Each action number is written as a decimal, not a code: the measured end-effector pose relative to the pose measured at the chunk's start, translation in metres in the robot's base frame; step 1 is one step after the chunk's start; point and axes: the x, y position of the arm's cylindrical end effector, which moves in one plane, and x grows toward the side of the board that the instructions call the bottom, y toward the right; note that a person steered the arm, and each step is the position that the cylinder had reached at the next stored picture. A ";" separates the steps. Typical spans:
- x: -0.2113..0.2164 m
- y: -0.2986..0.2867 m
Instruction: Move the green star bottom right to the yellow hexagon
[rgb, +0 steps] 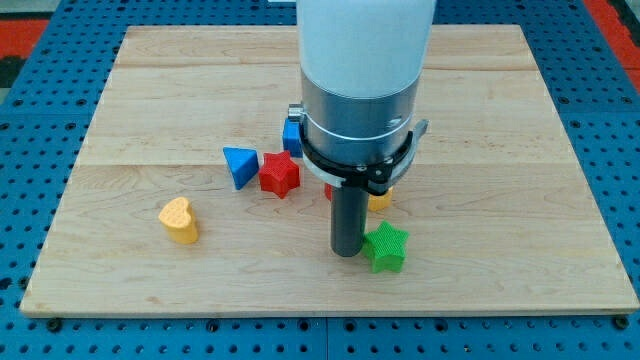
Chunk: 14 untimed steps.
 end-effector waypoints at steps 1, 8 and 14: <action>0.003 0.001; 0.030 0.105; 0.061 0.093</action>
